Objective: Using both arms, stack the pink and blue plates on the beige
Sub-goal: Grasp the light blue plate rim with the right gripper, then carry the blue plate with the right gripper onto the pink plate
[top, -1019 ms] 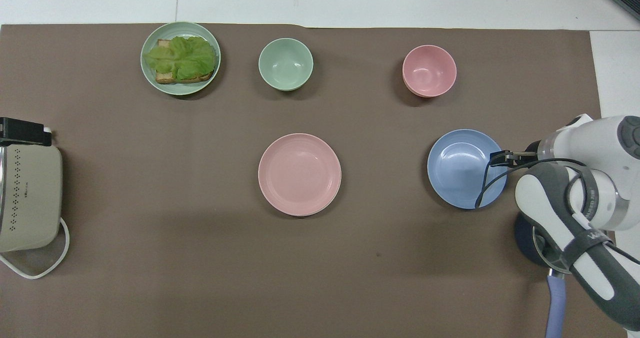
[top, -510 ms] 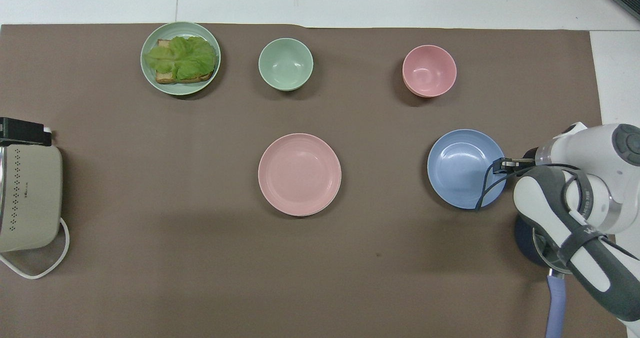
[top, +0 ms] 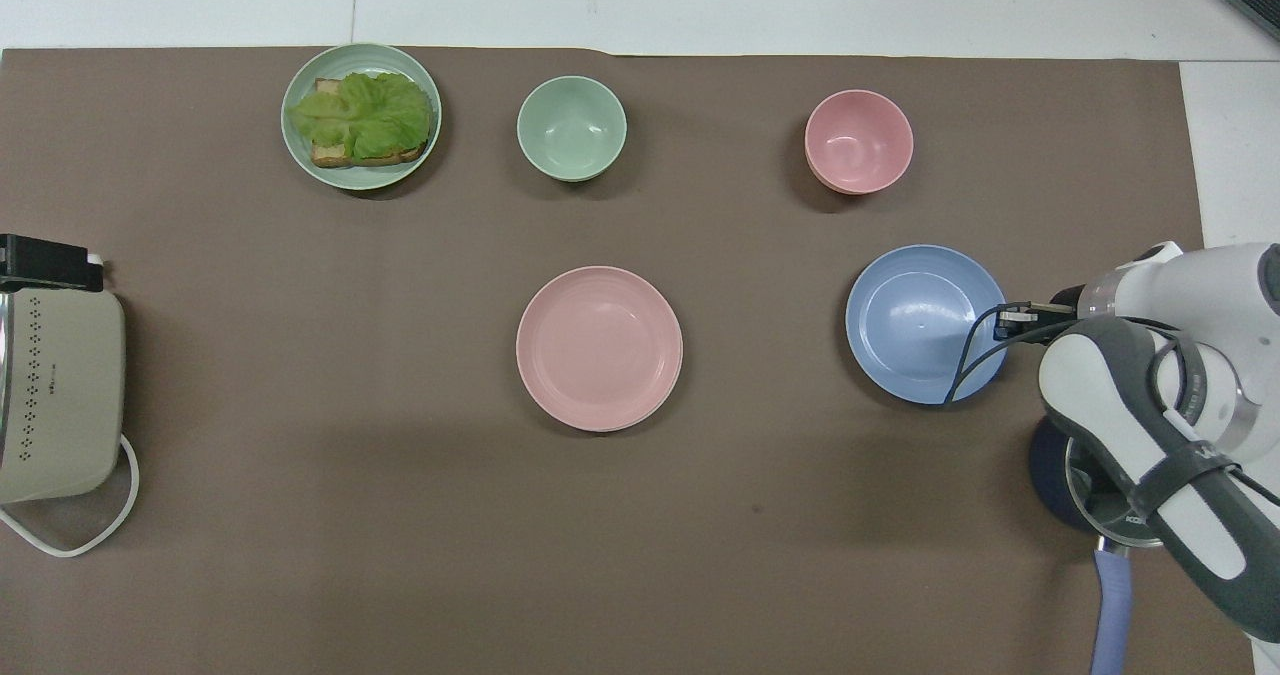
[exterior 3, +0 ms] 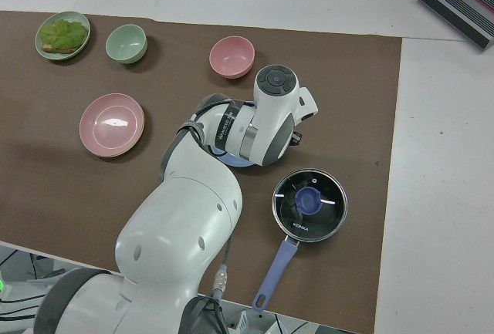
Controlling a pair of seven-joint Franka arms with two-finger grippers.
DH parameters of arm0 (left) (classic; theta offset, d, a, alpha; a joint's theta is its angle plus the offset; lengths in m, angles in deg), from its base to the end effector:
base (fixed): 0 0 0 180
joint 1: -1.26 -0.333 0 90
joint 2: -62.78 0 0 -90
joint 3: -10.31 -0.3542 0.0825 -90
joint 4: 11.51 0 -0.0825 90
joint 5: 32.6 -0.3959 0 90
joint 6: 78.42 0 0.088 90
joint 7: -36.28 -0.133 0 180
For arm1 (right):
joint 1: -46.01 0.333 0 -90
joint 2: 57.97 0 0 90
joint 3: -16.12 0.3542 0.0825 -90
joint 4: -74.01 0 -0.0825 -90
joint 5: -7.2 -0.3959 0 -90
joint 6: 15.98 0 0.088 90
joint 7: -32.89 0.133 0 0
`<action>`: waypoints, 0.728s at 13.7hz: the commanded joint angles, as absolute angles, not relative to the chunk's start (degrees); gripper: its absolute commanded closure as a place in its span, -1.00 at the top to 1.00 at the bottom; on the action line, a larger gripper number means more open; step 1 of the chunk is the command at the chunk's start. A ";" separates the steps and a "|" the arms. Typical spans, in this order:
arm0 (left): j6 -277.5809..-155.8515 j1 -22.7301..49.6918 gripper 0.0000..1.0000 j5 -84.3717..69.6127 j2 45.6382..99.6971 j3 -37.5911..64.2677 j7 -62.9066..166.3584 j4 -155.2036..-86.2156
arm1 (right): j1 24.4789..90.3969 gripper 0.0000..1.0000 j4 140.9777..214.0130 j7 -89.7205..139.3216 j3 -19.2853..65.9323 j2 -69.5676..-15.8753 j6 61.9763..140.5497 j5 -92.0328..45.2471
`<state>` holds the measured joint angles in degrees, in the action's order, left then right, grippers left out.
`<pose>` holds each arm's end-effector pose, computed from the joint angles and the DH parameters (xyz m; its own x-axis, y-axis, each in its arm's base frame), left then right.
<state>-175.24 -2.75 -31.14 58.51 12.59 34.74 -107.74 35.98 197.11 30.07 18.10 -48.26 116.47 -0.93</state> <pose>0.5532 0.0128 0.6362 0.9963 0.0061 0.0852 0.0044 -0.9998 0.0202 0.5701 -0.0753 0.3265 0.9824 -0.1865 -0.0063 -0.1861 -0.9764 -0.1100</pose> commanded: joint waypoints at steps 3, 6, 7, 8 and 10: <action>-174.49 -3.13 1.00 -31.81 58.39 12.95 35.49 -107.58 | 39.76 -1.00 194.15 29.54 19.46 -54.80 105.85 -6.68; -174.49 -3.13 1.00 -31.81 58.39 12.95 35.40 -107.58 | 44.24 -1.00 194.15 32.79 19.55 -56.83 105.13 -8.70; -174.49 -3.13 1.00 -31.81 58.39 12.95 35.40 -107.58 | 45.47 -1.00 194.24 33.15 19.55 -57.01 105.13 -10.63; -174.49 -3.13 1.00 -31.81 58.39 12.95 35.40 -107.58 | 46.96 -1.00 194.50 33.32 19.55 -57.18 105.22 -12.47; -174.49 -3.13 1.00 -31.81 58.39 12.95 35.40 -107.58 | 49.96 -1.00 194.68 36.47 19.55 -57.36 106.01 -13.28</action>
